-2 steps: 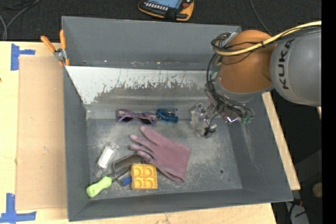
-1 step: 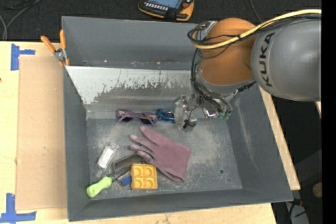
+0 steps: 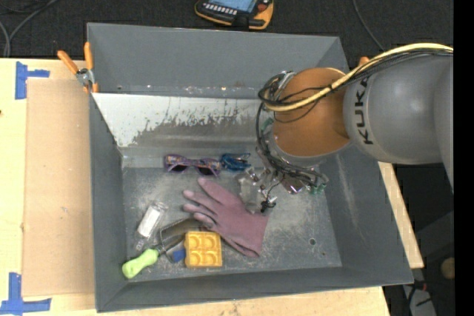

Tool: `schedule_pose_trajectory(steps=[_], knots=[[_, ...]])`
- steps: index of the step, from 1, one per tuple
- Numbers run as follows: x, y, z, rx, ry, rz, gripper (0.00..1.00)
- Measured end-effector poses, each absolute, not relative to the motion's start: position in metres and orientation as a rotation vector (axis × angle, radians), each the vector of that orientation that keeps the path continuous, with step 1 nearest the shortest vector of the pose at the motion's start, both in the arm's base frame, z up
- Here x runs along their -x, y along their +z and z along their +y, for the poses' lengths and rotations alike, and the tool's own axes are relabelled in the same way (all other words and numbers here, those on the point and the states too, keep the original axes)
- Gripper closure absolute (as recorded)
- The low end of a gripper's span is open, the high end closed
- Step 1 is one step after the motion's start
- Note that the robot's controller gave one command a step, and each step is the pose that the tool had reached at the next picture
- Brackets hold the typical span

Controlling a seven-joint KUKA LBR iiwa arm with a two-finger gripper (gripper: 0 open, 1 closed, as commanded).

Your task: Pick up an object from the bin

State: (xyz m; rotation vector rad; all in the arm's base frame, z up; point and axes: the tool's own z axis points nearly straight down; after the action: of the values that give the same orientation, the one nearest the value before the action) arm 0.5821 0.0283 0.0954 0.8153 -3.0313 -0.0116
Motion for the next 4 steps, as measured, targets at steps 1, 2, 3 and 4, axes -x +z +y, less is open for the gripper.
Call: schedule_pose_trajectory(steps=[1, 2, 3, 4], knots=[[-0.540, 0.131, 0.002, -0.217, -0.018, -3.143, 0.00], [-0.540, 0.131, 0.002, -0.218, -0.019, -3.142, 0.00], [-0.537, 0.073, 0.054, -0.389, -0.018, -3.125, 0.00], [-0.496, 0.070, 0.069, -0.152, -0.018, -3.150, 1.00]])
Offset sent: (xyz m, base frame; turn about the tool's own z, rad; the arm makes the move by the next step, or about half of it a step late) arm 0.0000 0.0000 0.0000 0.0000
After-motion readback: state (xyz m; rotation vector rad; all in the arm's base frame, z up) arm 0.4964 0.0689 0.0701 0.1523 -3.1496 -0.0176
